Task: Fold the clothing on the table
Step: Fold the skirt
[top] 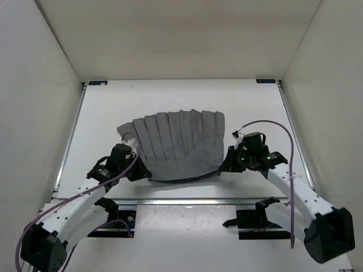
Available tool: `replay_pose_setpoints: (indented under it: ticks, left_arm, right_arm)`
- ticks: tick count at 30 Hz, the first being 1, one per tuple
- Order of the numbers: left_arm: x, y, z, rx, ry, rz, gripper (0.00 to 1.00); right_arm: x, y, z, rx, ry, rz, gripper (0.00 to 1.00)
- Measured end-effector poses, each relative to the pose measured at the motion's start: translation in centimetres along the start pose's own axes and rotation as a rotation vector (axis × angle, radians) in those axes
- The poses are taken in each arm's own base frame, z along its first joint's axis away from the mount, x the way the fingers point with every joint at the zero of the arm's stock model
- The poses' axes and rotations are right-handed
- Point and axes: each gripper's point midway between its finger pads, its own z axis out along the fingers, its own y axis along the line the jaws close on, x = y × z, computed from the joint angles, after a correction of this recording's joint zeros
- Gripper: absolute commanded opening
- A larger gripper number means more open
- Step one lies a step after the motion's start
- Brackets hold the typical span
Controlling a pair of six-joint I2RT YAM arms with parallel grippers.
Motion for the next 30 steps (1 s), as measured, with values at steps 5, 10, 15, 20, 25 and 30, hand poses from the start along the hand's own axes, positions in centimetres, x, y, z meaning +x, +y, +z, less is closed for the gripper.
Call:
replay_pose_setpoints:
  ticks: [5,10,15,20,25,30]
  left_arm:
    - [-3.2,-3.2,-4.1,0.062,-0.092,0.047,0.0]
    - [-3.6,-4.2,-7.0,0.088,-0.119,0.048,0.0]
    - [-5.5,-6.1,-10.8,0.139,-0.192,0.041,0.0]
    - [-7.5,-7.1,-11.5,0.145,-0.221,0.063,0.0]
    - [-8.6,-4.8,-7.8,0.096,-0.188,0.008,0.0]
    - [-8.6,-2.2,-4.4,0.042,-0.142,-0.06,0.0]
  right_arm:
    - [-2.0,3.4,-5.2,-0.089,-0.114,-0.076,0.0]
    - [-1.3,5.1,-8.7,-0.131,-0.158,-0.121,0.0]
    - [-0.7,6.3,-10.5,-0.17,-0.148,-0.139,0.0]
    - [-2.1,7.1,-11.1,-0.182,-0.164,-0.153,0.0]
    - [-3.5,6.4,-8.5,-0.205,-0.142,-0.107,0.0]
    - [-4.8,4.0,-4.5,-0.235,-0.11,0.039,0.0]
